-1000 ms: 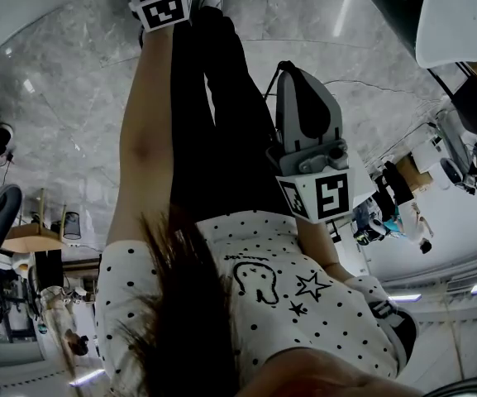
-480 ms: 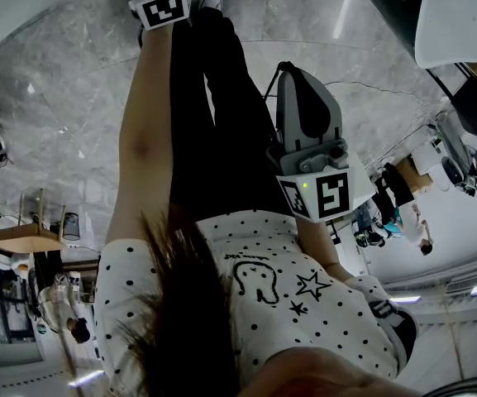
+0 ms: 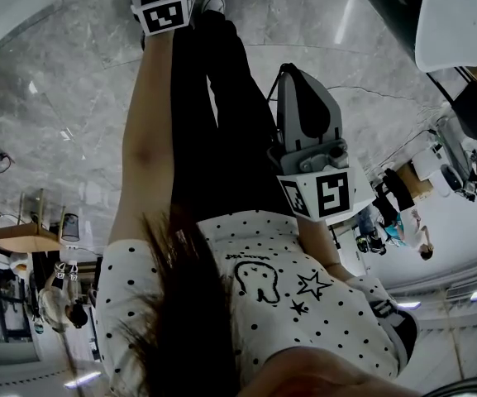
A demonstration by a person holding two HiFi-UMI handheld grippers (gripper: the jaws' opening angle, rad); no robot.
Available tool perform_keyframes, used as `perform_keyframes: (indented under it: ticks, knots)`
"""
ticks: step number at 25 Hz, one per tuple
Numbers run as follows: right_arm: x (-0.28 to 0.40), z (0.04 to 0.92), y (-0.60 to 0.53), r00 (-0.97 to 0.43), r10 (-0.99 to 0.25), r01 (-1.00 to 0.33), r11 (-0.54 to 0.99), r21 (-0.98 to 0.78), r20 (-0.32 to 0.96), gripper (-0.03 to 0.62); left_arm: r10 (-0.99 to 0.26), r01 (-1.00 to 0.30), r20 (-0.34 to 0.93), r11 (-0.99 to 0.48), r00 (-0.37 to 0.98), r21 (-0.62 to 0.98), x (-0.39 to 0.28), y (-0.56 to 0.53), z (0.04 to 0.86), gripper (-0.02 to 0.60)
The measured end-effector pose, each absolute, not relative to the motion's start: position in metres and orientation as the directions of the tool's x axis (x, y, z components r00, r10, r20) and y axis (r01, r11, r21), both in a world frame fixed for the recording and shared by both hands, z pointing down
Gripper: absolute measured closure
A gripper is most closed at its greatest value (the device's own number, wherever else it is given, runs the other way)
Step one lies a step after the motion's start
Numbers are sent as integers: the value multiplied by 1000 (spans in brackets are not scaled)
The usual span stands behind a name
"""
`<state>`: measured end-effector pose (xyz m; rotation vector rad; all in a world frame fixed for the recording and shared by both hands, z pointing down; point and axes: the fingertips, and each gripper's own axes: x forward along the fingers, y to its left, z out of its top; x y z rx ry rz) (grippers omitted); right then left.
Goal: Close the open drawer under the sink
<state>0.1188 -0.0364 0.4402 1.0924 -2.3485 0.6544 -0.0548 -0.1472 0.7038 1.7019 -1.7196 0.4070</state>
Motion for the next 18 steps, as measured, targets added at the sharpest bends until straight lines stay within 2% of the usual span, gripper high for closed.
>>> perform_keyframes:
  ticks: [10, 14, 18]
  knots:
    - [115, 438, -33, -601, -561, -772, 592, -232, 569, 580, -811, -969, 585, 132, 14, 207, -59, -131, 667, 417]
    - [112, 432, -32, -615, -562, -764, 600, -239, 553, 580, -832, -961, 554, 185, -42, 204, -66, -122, 644, 523]
    - [106, 421, -32, -635, -563, -748, 621, -236, 529, 580, -836, -952, 542, 228, -83, 205, -77, -116, 626, 572]
